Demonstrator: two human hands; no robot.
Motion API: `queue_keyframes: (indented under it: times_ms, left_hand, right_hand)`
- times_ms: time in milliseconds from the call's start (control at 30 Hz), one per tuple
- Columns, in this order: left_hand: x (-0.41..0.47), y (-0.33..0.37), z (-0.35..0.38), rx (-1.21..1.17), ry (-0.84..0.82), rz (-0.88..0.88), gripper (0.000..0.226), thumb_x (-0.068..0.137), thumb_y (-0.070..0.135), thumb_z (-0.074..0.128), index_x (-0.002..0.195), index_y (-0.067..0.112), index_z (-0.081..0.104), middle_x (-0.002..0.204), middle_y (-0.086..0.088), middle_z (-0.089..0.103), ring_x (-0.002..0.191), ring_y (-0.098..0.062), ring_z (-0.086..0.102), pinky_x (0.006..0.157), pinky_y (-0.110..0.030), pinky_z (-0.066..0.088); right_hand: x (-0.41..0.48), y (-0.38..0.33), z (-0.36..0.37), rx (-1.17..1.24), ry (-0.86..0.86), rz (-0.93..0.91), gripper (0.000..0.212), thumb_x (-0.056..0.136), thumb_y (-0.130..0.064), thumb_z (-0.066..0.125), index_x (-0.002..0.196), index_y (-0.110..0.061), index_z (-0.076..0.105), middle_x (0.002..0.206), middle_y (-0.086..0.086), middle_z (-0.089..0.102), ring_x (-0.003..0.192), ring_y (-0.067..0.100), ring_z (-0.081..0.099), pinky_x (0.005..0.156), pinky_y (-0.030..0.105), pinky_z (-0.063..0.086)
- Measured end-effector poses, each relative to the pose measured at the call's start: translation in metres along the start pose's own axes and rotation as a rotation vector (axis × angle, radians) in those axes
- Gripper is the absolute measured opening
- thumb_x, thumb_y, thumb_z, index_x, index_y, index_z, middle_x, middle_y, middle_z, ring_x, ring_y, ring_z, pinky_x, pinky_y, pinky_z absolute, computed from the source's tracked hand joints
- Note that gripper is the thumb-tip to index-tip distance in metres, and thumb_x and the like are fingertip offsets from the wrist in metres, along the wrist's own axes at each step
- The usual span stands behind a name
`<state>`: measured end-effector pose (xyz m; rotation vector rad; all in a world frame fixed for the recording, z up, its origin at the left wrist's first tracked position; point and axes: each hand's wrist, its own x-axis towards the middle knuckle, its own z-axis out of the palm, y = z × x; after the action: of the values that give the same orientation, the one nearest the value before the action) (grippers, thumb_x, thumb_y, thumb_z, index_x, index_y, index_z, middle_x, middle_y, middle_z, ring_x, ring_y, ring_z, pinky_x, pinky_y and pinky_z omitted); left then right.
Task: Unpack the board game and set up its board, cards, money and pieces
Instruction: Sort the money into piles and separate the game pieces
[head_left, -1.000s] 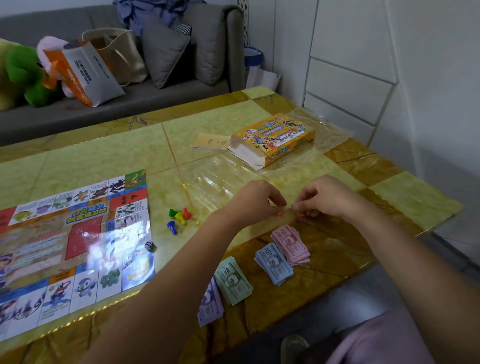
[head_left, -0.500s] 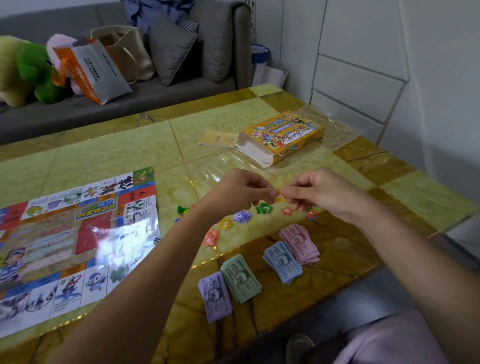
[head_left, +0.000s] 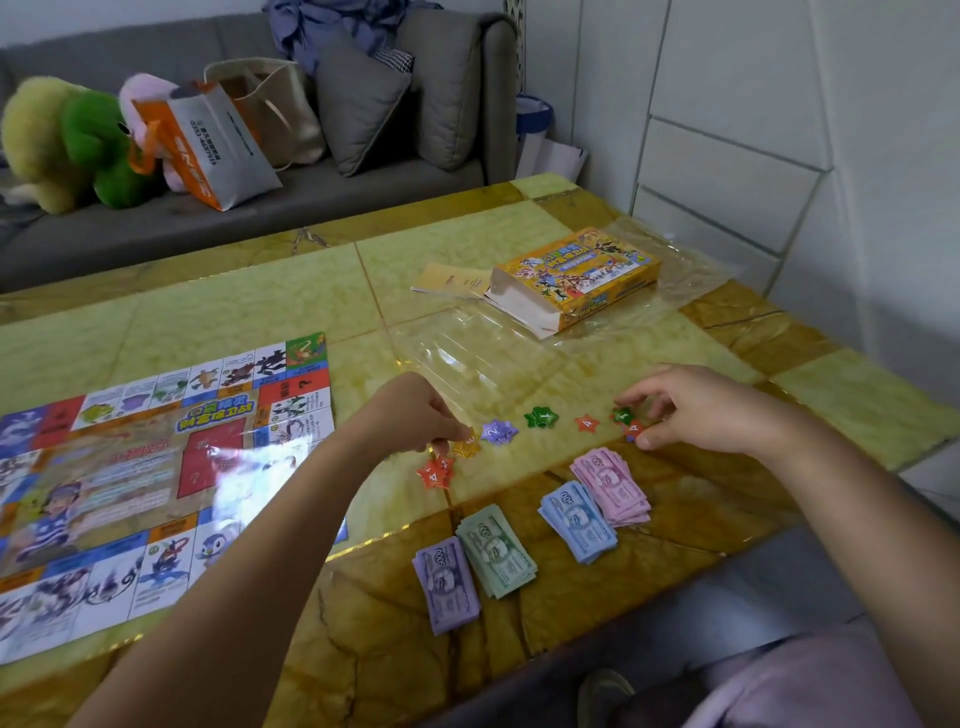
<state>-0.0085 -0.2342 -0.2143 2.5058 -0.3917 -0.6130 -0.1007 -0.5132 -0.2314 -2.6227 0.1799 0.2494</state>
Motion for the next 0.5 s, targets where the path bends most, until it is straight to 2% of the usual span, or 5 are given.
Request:
queue_keyframes:
  times_ms: [133, 233, 300, 367, 500]
  left_hand:
    - [0.0, -0.001, 0.006, -0.011, 0.054, -0.003, 0.021, 0.081, 0.024, 0.074, 0.081, 0.004, 0.072, 0.055, 0.004, 0.063, 0.03, 0.004, 0.043, 0.03, -0.009, 0.028]
    - [0.001, 0.004, 0.007, -0.033, 0.162, 0.06, 0.016, 0.083, 0.024, 0.072, 0.081, 0.009, 0.07, 0.063, 0.003, 0.064, 0.033, 0.003, 0.045, 0.031, -0.009, 0.029]
    - [0.004, 0.012, 0.01, -0.039, 0.22, 0.149, 0.012, 0.082, 0.023, 0.073, 0.082, 0.012, 0.07, 0.066, 0.007, 0.064, 0.047, 0.002, 0.051, 0.038, -0.006, 0.034]
    - [0.006, 0.023, 0.015, -0.075, 0.232, 0.225, 0.008, 0.081, 0.018, 0.074, 0.084, 0.012, 0.071, 0.068, 0.01, 0.062, 0.06, -0.003, 0.055, 0.046, -0.004, 0.037]
    - [0.008, 0.049, 0.033, 0.007, 0.147, 0.371, 0.015, 0.083, 0.015, 0.071, 0.097, 0.014, 0.072, 0.083, 0.007, 0.066, 0.073, -0.004, 0.058, 0.061, -0.008, 0.042]
  right_hand:
    - [0.002, 0.001, 0.001, -0.006, 0.047, -0.029, 0.041, 0.075, -0.024, 0.079, 0.115, -0.023, 0.067, 0.102, -0.002, 0.059, 0.081, 0.005, 0.056, 0.068, 0.018, 0.042]
    - [0.005, -0.001, 0.003, 0.079, 0.138, 0.004, 0.021, 0.08, -0.023, 0.075, 0.101, -0.019, 0.072, 0.093, -0.003, 0.067, 0.073, 0.001, 0.056, 0.065, 0.019, 0.043]
    - [0.006, -0.006, 0.005, 0.094, 0.185, 0.047, 0.019, 0.076, -0.026, 0.079, 0.091, -0.017, 0.071, 0.081, -0.006, 0.065, 0.068, 0.003, 0.057, 0.059, 0.018, 0.041]
    - [0.007, -0.013, 0.006, 0.066, 0.207, 0.081, 0.024, 0.069, -0.027, 0.084, 0.086, -0.016, 0.071, 0.078, -0.004, 0.065, 0.07, 0.009, 0.059, 0.056, 0.016, 0.039]
    - [0.01, -0.021, 0.006, 0.027, 0.174, 0.139, 0.021, 0.067, -0.022, 0.086, 0.08, -0.016, 0.071, 0.074, -0.003, 0.062, 0.072, 0.014, 0.059, 0.053, 0.02, 0.037]
